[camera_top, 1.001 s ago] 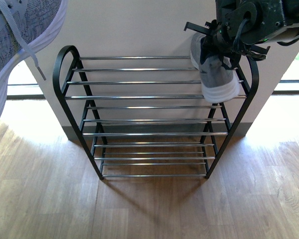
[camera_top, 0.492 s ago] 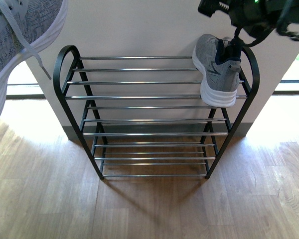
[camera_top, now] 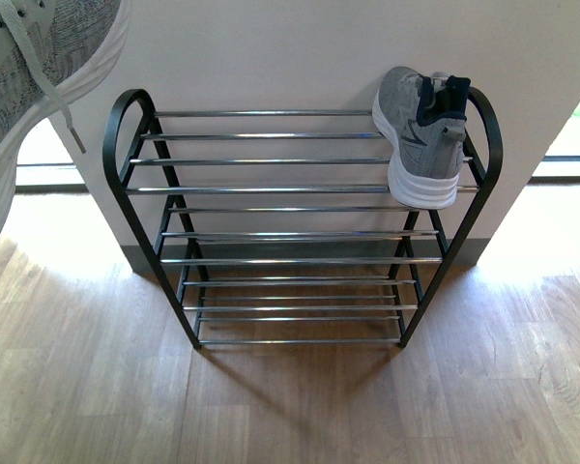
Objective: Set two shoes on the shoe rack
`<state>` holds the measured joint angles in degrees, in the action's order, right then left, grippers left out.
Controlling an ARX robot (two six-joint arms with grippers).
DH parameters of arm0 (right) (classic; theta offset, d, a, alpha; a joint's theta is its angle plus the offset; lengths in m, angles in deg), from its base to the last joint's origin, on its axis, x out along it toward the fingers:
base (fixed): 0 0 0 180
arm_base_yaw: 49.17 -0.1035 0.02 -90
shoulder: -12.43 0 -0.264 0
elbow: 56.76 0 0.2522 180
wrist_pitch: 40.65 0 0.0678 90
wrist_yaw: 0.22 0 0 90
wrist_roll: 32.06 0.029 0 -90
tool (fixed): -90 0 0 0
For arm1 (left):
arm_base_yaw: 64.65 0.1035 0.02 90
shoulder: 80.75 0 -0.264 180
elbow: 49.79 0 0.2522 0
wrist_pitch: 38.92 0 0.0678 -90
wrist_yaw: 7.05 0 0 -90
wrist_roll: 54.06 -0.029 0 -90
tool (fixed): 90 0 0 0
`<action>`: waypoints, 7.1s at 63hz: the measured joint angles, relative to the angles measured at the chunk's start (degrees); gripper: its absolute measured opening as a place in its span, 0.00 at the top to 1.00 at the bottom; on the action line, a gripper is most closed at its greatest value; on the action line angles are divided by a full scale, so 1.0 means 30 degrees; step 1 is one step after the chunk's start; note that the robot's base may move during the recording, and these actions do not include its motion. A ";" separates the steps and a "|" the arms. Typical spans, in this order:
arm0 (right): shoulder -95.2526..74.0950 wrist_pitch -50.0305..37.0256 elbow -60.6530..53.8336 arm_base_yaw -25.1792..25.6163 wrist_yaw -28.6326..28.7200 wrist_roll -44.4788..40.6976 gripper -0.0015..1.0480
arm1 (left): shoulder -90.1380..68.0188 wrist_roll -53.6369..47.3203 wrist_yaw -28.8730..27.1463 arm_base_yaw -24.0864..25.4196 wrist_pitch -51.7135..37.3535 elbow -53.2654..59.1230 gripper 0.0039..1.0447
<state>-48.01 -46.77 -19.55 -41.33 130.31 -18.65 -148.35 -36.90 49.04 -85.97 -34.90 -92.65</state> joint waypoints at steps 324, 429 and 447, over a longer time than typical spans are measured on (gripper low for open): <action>2.0050 0.6601 -0.7439 -0.2579 -1.3515 -0.4415 0.09 | -1.8673 0.8816 0.7155 -0.0656 0.4393 -2.0393 0.09; 2.0050 0.6601 -0.7439 -0.2579 -1.3522 -0.4415 0.09 | 0.8925 -0.5508 1.1140 0.6914 -0.8582 0.8073 0.99; 2.0050 0.6601 -0.7439 -0.2579 -1.3515 -0.4415 0.09 | 1.1540 -0.5515 1.1300 0.7031 -0.7504 0.9362 0.99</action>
<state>12.14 -26.97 -41.87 -49.07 89.77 -31.90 -113.73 -53.44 82.94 -64.88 -57.41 -64.57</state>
